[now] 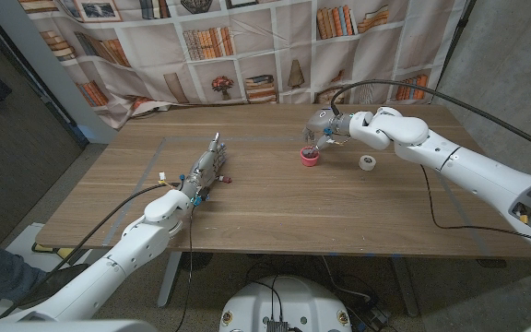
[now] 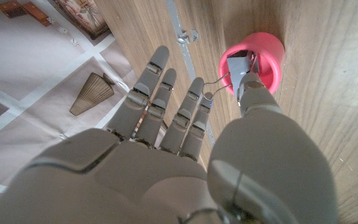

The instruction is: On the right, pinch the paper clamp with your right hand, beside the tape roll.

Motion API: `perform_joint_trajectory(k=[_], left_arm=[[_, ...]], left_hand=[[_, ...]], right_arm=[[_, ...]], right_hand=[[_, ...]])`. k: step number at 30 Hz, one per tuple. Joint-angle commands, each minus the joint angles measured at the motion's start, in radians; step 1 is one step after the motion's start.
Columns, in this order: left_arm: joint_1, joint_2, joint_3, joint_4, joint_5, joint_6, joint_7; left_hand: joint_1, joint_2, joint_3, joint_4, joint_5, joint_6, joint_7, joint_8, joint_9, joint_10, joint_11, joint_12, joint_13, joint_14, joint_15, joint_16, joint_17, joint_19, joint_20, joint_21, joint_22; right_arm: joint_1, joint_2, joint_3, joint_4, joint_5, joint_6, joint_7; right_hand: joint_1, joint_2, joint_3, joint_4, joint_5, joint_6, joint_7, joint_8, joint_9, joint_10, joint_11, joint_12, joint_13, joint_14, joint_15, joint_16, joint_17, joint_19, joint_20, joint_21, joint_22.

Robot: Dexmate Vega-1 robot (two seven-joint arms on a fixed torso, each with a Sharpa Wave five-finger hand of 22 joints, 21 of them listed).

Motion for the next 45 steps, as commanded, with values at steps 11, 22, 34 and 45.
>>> perform_joint_trajectory(k=[11,22,34,45], left_arm=[[-0.005,-0.004,0.005,0.005,0.003,-0.001,-0.002],[-0.007,-0.007,0.008,0.006,0.004,-0.001,-0.003],[-0.008,-0.006,0.008,0.005,0.007,-0.005,-0.005],[-0.009,-0.004,0.008,0.002,0.009,-0.007,-0.005]], left_hand=[[0.009,0.004,-0.007,0.002,-0.001,0.001,0.003,-0.004,0.003,-0.001,0.002,-0.002,0.006,-0.002,0.001,-0.004,0.003,-0.051,0.010,-0.003,0.004],[0.009,0.005,-0.008,0.002,-0.002,0.001,0.003,-0.004,0.003,-0.001,0.001,-0.002,0.006,-0.003,0.003,-0.004,0.004,-0.052,0.011,-0.003,0.004],[0.009,0.005,-0.009,0.003,-0.003,0.001,0.003,-0.005,0.003,-0.002,0.001,-0.003,0.006,-0.005,0.003,-0.005,0.004,-0.054,0.011,-0.004,0.005],[0.010,0.006,-0.011,0.003,-0.003,0.001,0.002,-0.005,0.003,-0.003,0.000,-0.003,0.006,-0.004,0.003,-0.005,0.004,-0.057,0.011,-0.004,0.005]], right_arm=[[-0.018,-0.017,0.020,-0.015,-0.003,0.016,-0.057],[-0.033,-0.031,0.037,-0.041,-0.011,0.005,-0.070],[-0.048,-0.041,0.055,-0.081,-0.018,-0.007,-0.052],[-0.062,-0.048,0.071,-0.105,-0.027,-0.013,-0.068]], right_hand=[[0.017,0.020,0.014,-0.001,-0.003,0.123,-0.039,0.014,0.000,0.075,0.001,-0.003,0.003,0.057,-0.122,-0.005,0.003,0.010,-0.017,-0.003,0.002],[0.019,0.022,0.014,-0.001,-0.004,0.129,-0.039,0.014,0.000,0.081,0.001,-0.004,0.003,0.062,-0.122,-0.005,0.003,0.010,-0.020,-0.003,0.002],[0.022,0.022,0.016,-0.003,-0.004,0.134,-0.040,0.013,0.000,0.085,0.001,-0.006,0.003,0.064,-0.125,-0.007,0.003,0.009,-0.021,-0.004,0.002],[0.030,0.029,0.021,-0.005,-0.004,0.147,-0.040,0.013,0.000,0.097,0.001,-0.006,0.003,0.071,-0.127,-0.008,0.003,0.007,-0.021,-0.005,0.002]])
